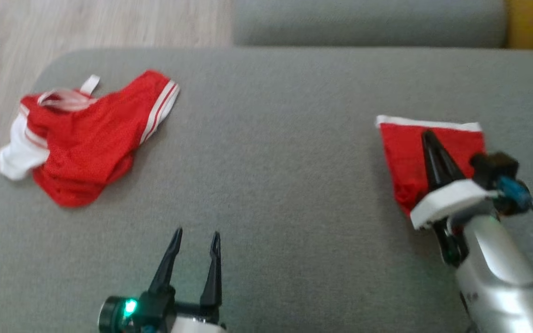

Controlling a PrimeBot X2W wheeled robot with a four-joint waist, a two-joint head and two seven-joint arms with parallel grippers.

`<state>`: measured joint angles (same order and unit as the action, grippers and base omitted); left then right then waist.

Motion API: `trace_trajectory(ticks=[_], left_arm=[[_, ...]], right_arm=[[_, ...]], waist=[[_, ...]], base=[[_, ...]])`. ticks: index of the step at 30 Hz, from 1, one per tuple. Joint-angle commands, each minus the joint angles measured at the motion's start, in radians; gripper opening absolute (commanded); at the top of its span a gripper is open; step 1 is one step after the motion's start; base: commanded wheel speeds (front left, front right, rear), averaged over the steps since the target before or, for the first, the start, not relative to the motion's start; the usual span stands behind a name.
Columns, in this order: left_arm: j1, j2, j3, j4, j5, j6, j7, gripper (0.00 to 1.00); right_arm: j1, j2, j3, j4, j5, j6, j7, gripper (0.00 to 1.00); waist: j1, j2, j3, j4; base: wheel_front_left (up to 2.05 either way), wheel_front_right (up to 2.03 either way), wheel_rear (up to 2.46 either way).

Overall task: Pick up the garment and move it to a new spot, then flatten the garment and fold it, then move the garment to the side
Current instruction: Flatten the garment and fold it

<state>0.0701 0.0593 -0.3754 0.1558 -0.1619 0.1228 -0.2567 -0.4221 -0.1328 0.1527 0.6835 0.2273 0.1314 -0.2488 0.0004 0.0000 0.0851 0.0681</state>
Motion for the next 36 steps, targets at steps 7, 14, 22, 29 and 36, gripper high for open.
trace_trajectory(ticks=[7, 14, 22, 29, 36], left_arm=[[-0.1, -0.009, -0.019, -0.016, -0.028, 0.01, -0.005, 1.0], [-0.128, -0.009, -0.028, -0.001, -0.042, 0.019, -0.005, 1.0], [-0.095, -0.009, -0.007, 0.009, -0.036, 0.024, -0.005, 1.0], [-0.038, -0.009, 0.058, -0.007, -0.031, 0.048, -0.005, 1.0], [0.016, -0.009, 0.106, -0.012, -0.022, 0.043, -0.005, 1.0]], right_arm=[[-0.127, 0.042, 0.048, 0.183, -0.037, -0.001, -0.013, 0.0], [-0.119, 0.063, 0.036, 0.272, -0.047, -0.001, -0.013, 0.0], [-0.012, 0.049, 0.122, 0.035, 0.05, -0.001, -0.013, 1.0], [0.231, -0.042, 0.066, -0.26, 0.073, -0.001, -0.013, 1.0], [0.474, -0.048, -0.048, -0.448, 0.056, -0.001, -0.013, 1.0]], waist=[[-0.0004, 0.0, 0.104, 0.056], [-0.0004, 0.0, 0.093, 0.057], [-0.0004, 0.0, -0.008, 0.008], [-0.0004, 0.0, -0.115, -0.03], [-0.0004, 0.0, -0.177, -0.04]], base=[[0.0, 0.0, 0.0], [0.0, 0.0, 0.0], [0.0, 0.0, 0.0], [0.0, 0.0, 0.0], [0.0, 0.0, 0.0]])
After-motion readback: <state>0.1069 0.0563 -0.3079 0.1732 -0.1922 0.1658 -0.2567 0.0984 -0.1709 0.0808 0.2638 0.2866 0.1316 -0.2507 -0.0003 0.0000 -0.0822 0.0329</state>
